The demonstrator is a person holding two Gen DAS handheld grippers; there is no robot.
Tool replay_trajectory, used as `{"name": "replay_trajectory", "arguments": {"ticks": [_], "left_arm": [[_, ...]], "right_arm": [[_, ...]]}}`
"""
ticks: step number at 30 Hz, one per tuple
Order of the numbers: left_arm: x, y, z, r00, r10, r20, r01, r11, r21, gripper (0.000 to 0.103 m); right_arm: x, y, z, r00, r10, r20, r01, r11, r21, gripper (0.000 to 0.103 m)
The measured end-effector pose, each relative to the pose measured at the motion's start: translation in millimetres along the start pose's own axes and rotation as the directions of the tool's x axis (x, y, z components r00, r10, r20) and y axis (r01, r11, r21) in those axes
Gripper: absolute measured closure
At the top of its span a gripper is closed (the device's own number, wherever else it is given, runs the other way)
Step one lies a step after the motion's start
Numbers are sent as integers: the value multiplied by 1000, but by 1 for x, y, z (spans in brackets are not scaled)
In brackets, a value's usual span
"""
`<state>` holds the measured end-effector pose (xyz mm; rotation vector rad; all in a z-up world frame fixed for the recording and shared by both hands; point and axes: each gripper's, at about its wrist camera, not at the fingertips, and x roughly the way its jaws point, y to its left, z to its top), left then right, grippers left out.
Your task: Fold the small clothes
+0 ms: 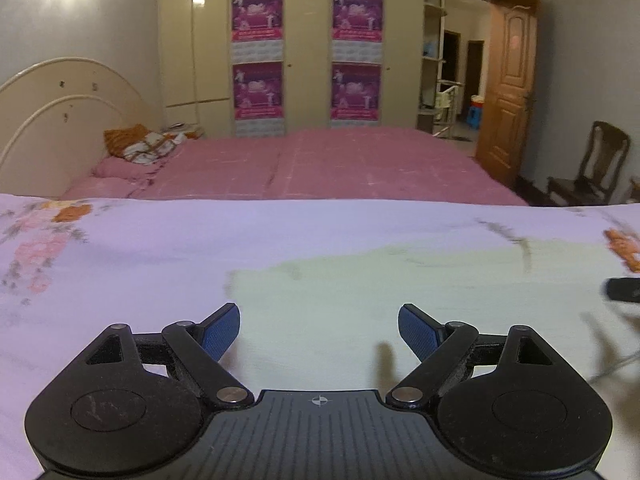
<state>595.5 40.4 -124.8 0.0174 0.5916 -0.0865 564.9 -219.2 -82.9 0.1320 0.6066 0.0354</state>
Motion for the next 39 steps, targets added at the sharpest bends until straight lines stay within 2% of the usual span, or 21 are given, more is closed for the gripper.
{"name": "replay_trajectory", "arguments": {"ticks": [7,11,14,19,25,32,36,39], "left_arm": [[-17,-36,-15,997,-71,-25,71,997,-13,17],[-19,-46,-30,994,-94,-62,92,995,-30,17],[-22,-46,-43,994,-83,-77,82,997,-12,17],[-29,-33,-53,995,-68,-77,70,998,12,17],[-38,-16,-58,995,-69,-78,69,998,0,17],[-36,-13,-60,995,-72,-74,72,997,1,17],[-33,-14,-57,994,-73,-85,74,997,9,17],[-36,-12,-48,992,-87,-90,88,996,11,17]], "right_arm": [[0,42,-14,997,62,-36,-64,996,-60,61],[1,57,-25,996,67,-61,-73,993,-94,61],[1,62,-31,996,43,-78,-53,989,-141,60],[-5,48,-35,996,-7,-84,-6,987,-158,61],[-18,9,-38,994,-81,-77,73,992,-99,63],[-22,-8,-41,995,-63,-75,61,997,-36,67],[-22,-7,-46,996,-76,-49,72,995,-65,67],[-23,0,-45,995,-84,-62,78,992,-97,64]]}}
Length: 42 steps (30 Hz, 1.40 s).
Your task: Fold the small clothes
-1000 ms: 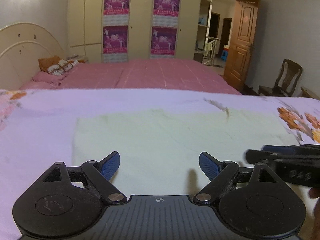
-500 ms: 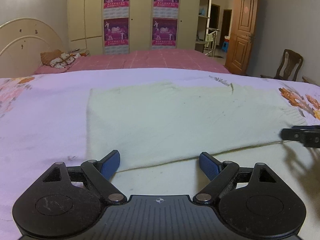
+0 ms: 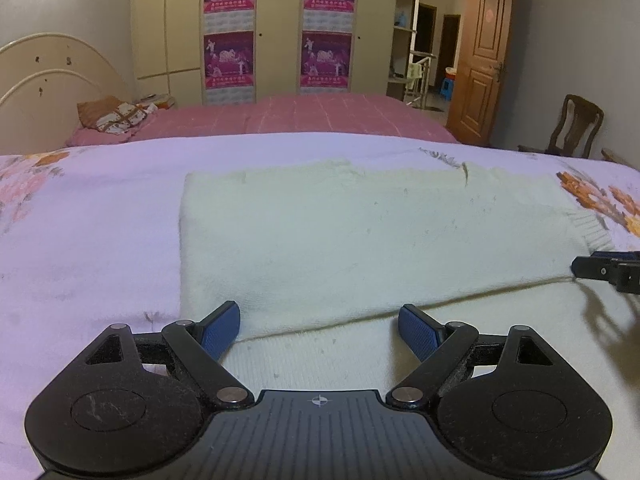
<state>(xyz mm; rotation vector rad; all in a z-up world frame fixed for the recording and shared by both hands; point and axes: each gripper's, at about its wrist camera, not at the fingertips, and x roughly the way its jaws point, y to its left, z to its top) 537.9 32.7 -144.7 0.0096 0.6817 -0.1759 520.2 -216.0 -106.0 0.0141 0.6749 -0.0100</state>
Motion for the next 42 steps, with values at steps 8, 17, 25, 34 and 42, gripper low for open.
{"name": "replay_trajectory", "arguments": {"ticks": [8,17,25,34,42], "left_arm": [[26,25,60,994,9,112,-7,1000,-18,17],[93,50,77,999,36,3,-36,999,-22,17],[86,48,76,998,50,46,-50,999,-11,17],[92,35,70,997,71,-20,-71,997,7,15],[43,21,57,995,94,26,-94,996,8,14]], "right_arm": [[13,-22,48,998,-22,50,18,996,85,73],[76,-37,80,993,-111,38,109,992,58,91],[93,-46,81,989,-147,-9,147,989,27,93],[93,-45,78,987,-157,-22,157,987,26,88],[30,-44,67,992,-108,68,104,992,65,74]]}}
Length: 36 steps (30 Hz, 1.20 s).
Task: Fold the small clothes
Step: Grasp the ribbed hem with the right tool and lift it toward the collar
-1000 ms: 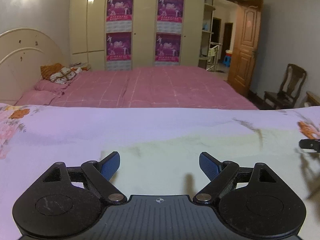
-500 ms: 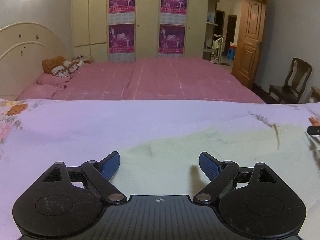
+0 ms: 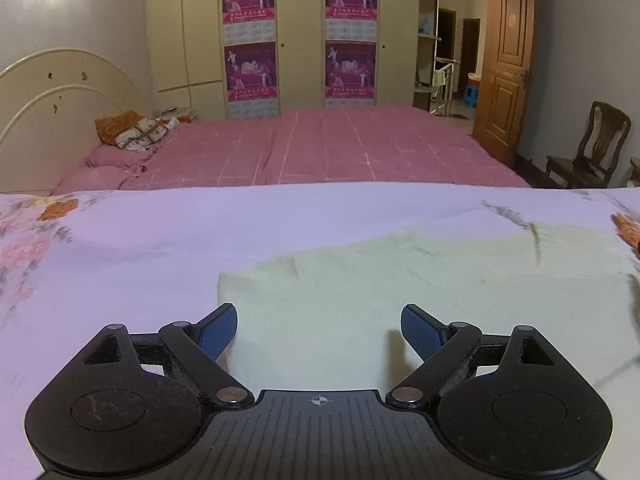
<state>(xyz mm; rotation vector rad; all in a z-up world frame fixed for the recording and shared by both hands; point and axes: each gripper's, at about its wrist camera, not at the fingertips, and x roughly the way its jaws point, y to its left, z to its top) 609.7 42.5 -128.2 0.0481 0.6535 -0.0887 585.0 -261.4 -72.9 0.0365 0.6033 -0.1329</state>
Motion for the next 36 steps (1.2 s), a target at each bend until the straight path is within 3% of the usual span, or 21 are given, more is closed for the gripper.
{"name": "replay_trajectory", "arguments": {"ticks": [8,15,17,20,22,26,32,36], "left_arm": [[-75,13,-40,1000,6,5,-6,1000,-19,8],[-166,43,-126,993,-76,-94,66,992,-106,9],[-193,48,-147,991,-71,-115,56,991,-123,21],[-232,57,-178,984,-99,-148,67,976,-209,25],[-256,59,-195,977,-154,-147,106,951,-290,25],[-290,59,-225,948,-285,-143,187,861,-473,26],[-318,44,-264,916,-379,-131,242,783,-572,27],[-319,41,-293,897,-427,-110,259,711,-654,40]], "right_arm": [[-71,-11,-10,998,60,22,-61,998,10,68],[-133,-46,-48,993,119,-25,-116,987,107,63],[-151,-61,-66,989,140,-51,-131,979,157,63],[-180,-82,-96,980,179,-92,-155,963,221,63],[-201,-91,-120,969,213,-127,-175,950,259,64],[-243,-104,-166,935,308,-176,-242,916,321,65],[-284,-110,-213,888,407,-213,-299,865,403,65],[-295,-109,-230,859,453,-239,-320,840,439,65]]}}
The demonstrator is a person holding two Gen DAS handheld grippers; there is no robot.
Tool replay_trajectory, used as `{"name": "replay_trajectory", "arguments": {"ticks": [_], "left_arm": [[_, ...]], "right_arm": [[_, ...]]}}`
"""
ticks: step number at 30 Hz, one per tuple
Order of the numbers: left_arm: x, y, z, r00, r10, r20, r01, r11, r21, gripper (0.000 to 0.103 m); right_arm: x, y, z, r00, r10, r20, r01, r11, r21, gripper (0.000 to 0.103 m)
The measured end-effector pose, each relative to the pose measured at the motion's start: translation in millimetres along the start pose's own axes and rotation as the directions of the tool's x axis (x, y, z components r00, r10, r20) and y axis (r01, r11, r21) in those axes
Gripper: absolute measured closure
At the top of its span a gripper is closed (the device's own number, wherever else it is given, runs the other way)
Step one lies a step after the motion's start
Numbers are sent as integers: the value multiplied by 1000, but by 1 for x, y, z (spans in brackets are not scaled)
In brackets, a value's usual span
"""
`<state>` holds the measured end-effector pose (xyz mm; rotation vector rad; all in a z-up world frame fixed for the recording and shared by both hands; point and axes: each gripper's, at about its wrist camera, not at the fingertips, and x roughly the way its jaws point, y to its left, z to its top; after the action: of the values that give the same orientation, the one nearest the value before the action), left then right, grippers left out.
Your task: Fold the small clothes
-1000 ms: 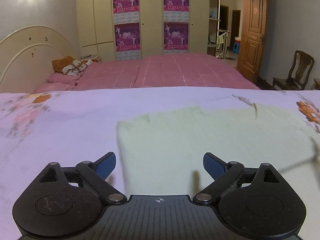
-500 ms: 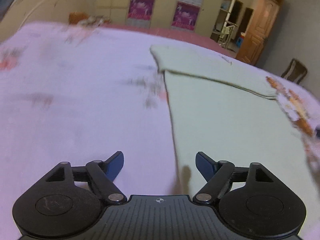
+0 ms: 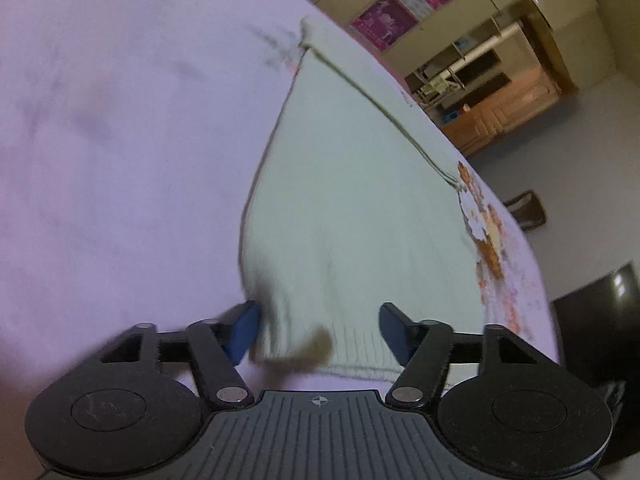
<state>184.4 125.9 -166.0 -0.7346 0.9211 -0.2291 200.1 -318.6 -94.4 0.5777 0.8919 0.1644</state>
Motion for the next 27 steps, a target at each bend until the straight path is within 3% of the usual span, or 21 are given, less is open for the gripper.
{"name": "replay_trajectory", "arguments": {"ticks": [2,7,12,15,19,24,27], "left_arm": [[2,11,-3,999,-41,30,42,998,-55,40],[9,23,4,995,-88,50,92,992,-87,40],[13,19,19,994,-51,94,55,998,-41,40],[21,20,33,995,-46,89,49,998,-27,40],[27,25,42,994,-99,51,100,995,-27,40],[22,39,23,976,-216,27,218,974,-65,41],[21,34,15,981,-192,26,193,981,-32,46]], "right_arm": [[2,-4,-6,1000,18,-18,-18,1000,23,65],[10,-17,-8,998,59,-9,-57,991,119,67],[16,-25,6,997,72,2,-71,983,167,69],[21,-26,14,998,67,7,-67,983,172,69],[28,-24,18,997,80,-4,-78,983,168,67],[27,-18,8,992,118,-46,-110,983,146,67],[25,-15,-5,984,163,-75,-151,977,148,67]]}}
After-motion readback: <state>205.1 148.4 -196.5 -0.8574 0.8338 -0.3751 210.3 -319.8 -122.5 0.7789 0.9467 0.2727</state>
